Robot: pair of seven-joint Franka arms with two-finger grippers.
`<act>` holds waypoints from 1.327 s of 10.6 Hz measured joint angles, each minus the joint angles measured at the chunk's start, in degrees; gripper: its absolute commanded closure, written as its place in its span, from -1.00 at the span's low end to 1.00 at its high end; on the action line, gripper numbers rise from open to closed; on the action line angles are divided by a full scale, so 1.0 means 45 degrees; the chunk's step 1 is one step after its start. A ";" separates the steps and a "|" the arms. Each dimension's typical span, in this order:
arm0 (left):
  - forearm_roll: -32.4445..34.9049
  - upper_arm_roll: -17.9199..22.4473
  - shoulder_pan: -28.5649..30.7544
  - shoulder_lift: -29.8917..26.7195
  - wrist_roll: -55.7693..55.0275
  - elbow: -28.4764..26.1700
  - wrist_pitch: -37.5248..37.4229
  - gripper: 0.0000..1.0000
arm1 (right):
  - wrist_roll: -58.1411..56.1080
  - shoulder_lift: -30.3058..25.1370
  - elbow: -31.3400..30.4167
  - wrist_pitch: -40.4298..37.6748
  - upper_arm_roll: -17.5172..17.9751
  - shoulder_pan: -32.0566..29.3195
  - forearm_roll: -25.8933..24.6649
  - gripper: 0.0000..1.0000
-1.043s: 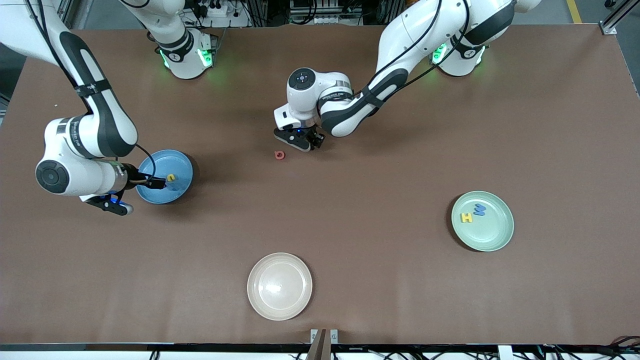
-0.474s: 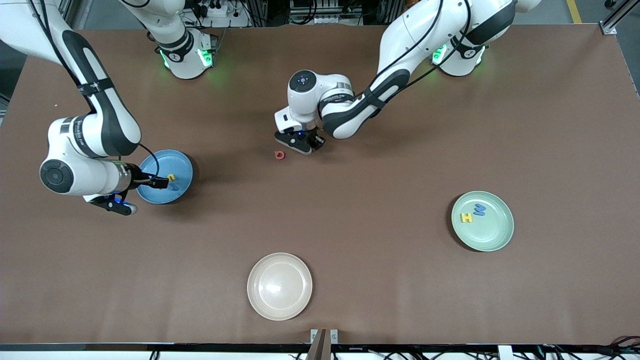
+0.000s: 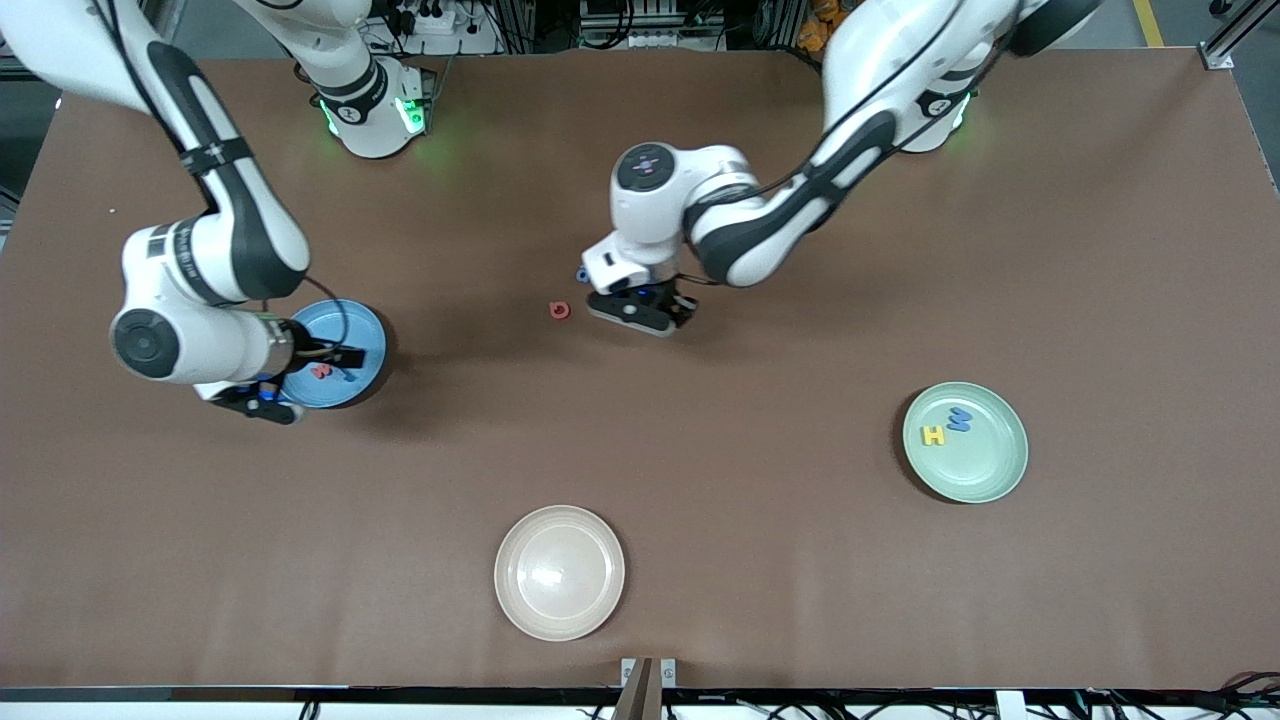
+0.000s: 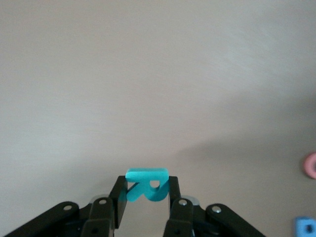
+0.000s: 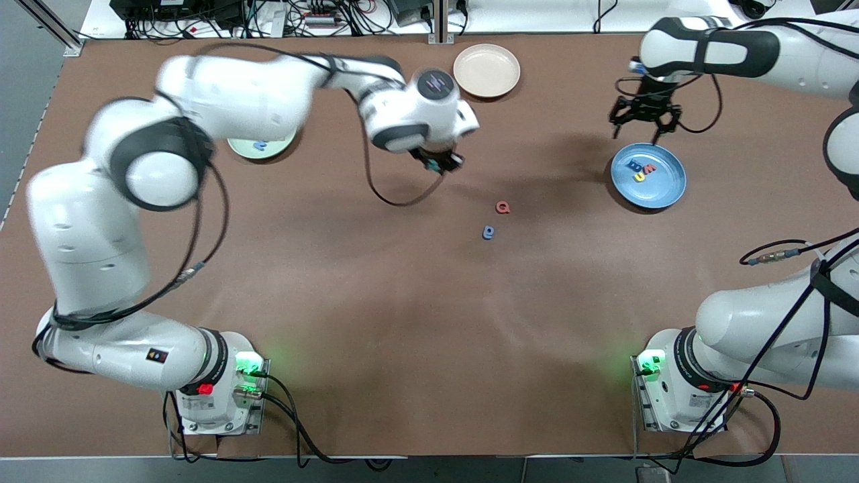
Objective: Sort upper and lower case letters into plates
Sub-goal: 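Grasp the teal R with the left gripper while the right gripper withdraws, then place the teal R on the green plate while the right gripper approaches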
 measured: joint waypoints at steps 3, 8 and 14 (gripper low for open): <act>0.0002 -0.2844 0.6035 -0.1245 0.3442 -0.1843 -0.0688 1.00 | 0.0497 -0.0147 -0.0009 0.0011 0.0038 0.1678 0.0799 -1.00; 0.0006 -0.4029 1.1392 -0.0878 0.7236 -0.2734 -0.1101 1.00 | 0.3690 -0.0147 -0.1193 0.2067 0.1109 0.3871 0.1393 -1.00; 0.1102 -0.2309 1.1688 0.0499 0.9501 -0.2332 -0.0771 -1.00 | 0.6180 -0.0104 -0.3463 0.5770 0.1988 0.5574 0.1398 -1.00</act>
